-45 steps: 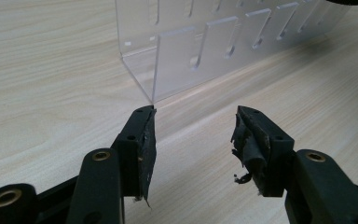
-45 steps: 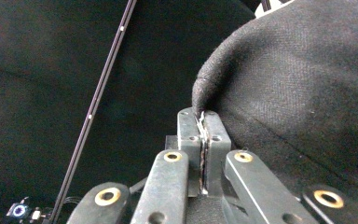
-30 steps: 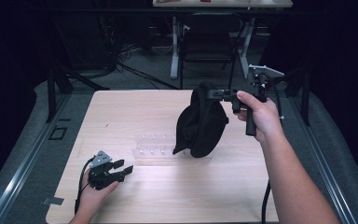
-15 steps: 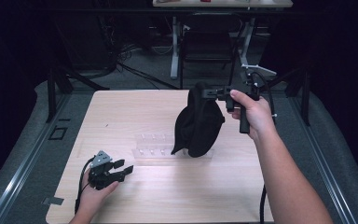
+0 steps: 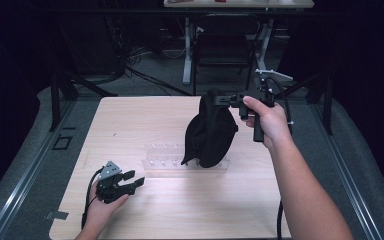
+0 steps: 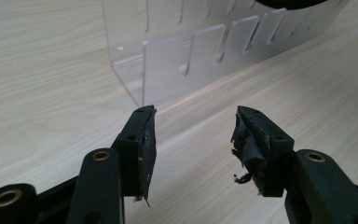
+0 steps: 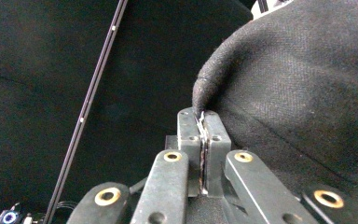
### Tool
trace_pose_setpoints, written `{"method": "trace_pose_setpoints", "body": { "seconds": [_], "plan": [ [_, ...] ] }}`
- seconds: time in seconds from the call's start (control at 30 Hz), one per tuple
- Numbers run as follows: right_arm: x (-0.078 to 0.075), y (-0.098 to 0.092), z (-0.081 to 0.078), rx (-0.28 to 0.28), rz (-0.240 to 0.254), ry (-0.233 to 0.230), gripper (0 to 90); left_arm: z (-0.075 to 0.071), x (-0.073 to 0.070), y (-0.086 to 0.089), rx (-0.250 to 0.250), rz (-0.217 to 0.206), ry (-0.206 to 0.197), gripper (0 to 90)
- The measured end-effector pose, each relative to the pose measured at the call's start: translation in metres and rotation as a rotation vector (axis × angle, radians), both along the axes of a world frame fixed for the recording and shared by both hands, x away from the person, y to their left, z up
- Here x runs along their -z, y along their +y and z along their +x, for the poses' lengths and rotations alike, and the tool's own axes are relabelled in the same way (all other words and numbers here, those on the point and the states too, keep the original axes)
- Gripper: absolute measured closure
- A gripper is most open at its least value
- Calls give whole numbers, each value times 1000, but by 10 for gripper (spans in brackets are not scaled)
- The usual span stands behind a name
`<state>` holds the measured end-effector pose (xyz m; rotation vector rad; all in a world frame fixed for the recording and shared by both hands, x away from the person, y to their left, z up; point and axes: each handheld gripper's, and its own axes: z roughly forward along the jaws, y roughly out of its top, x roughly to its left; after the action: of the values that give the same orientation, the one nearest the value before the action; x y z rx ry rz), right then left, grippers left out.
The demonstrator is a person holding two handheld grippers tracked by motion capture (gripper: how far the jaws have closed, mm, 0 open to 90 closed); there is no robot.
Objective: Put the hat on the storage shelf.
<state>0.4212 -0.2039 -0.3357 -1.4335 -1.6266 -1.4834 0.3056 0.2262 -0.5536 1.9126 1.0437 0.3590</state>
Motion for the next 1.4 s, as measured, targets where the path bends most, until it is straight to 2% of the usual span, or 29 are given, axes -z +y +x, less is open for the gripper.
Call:
{"method": "trace_pose_setpoints", "body": {
  "seconds": [0.2, 0.3, 0.5, 0.7, 1.0, 1.13, 1.27, 1.4],
  "plan": [
    [1, 6, 1, -10, 12, 1, 892, -1, -14, -13, 40, -18, -32, 488],
    [1, 10, 2, -14, 15, 0, 892, 0, -22, -20, 61, -42, -41, 496],
    [2, 17, 2, -16, 24, -4, 892, 3, -35, -40, 114, -24, -71, 518],
    [1, 25, 4, -21, 28, -6, 892, 10, -45, -62, 152, -41, -106, 546],
    [1, 32, 2, -20, 36, -7, 892, 19, -55, -91, 193, -38, -128, 571],
    [2, 34, 2, -24, 39, -11, 891, 19, -61, -104, 213, -33, -147, 586],
    [4, 36, 2, -19, 52, -7, 891, 20, -66, -109, 215, -21, -158, 628],
    [4, 37, 1, -16, 52, -9, 891, 18, -72, -107, 226, -48, -164, 629]
  ]
}}
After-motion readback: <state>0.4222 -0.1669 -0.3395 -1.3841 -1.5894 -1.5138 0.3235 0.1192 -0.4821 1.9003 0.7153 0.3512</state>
